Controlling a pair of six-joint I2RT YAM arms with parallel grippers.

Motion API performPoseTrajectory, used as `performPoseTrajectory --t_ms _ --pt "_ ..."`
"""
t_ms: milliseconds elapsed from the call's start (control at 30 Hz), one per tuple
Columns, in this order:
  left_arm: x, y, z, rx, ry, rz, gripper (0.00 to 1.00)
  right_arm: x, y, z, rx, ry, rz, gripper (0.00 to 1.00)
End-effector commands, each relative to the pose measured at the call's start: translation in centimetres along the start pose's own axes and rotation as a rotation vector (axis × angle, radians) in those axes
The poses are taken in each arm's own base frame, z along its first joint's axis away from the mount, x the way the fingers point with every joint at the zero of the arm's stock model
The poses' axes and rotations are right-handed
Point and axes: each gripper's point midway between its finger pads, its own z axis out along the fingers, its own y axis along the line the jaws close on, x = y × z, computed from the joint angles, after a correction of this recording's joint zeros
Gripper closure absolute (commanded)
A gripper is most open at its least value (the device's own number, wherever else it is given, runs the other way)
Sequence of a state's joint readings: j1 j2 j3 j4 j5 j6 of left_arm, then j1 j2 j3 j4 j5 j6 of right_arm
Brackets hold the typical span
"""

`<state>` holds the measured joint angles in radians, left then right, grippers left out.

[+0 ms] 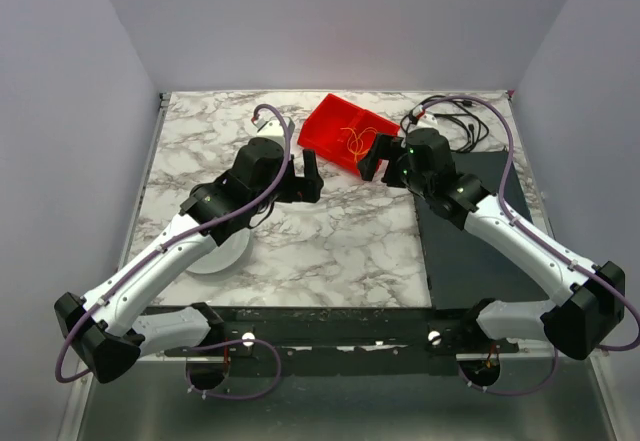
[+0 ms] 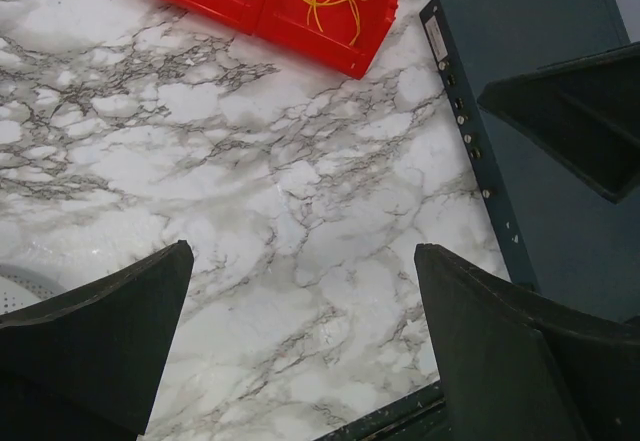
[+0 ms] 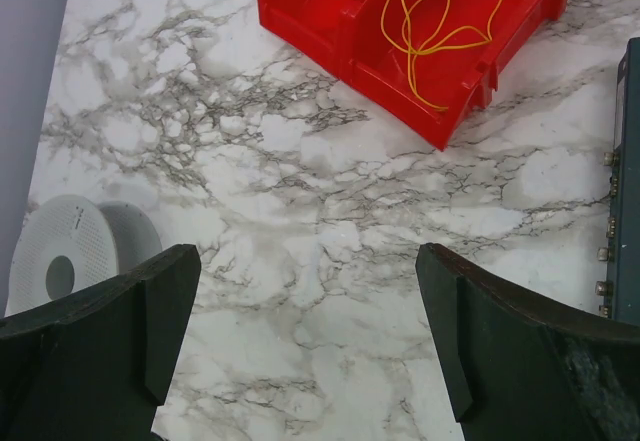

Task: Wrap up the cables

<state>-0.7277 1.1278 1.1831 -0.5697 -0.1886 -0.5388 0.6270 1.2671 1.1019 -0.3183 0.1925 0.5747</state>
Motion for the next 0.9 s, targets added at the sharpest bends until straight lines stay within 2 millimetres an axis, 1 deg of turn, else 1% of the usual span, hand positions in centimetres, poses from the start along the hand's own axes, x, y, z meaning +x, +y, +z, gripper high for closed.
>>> performPoseTrajectory --t_ms 0,167,467,533,600,667,767,800,867 --pt "-0.7 -0.4 -0.8 0.029 -0.031 -0.022 0.01 -0.1 0.3 -0.6 -0.017 -0.009 0.006 0.0" --pt "-0.3 0.9 -1.1 -0.035 -0.029 -0.037 0.01 0.1 0.2 -0.6 -0.017 -0.005 0.011 0.0" --pt "1.5 3.6 -0.9 -0.164 0.002 -0.103 0.01 0.9 -0.3 -0.2 0.004 0.017 0.004 0.0" --pt "2.3 4.9 -0.7 -0.236 0.011 -0.123 0.01 1.2 -0.5 -0.1 0.012 0.028 0.003 0.0" --pt "3.3 7.4 -0.8 -0.374 0.018 -0.167 0.01 1.4 -0.6 -0.1 0.017 0.037 0.004 0.0" --pt "5.0 10.1 -1.1 -0.519 0.034 -0.229 0.01 1.5 -0.7 -0.2 0.018 0.042 0.003 0.0" --pt "8.2 14.0 -1.4 -0.711 0.073 -0.31 0.02 1.9 -1.0 -0.4 0.025 0.044 0.006 0.0" --pt "9.1 14.9 -1.4 -0.757 0.087 -0.325 0.02 2.1 -1.2 -0.5 0.027 0.048 0.007 0.0" --pt "10.1 16.1 -1.2 -0.828 0.108 -0.32 0.03 2.6 -1.3 -0.6 0.021 0.059 0.011 0.0"
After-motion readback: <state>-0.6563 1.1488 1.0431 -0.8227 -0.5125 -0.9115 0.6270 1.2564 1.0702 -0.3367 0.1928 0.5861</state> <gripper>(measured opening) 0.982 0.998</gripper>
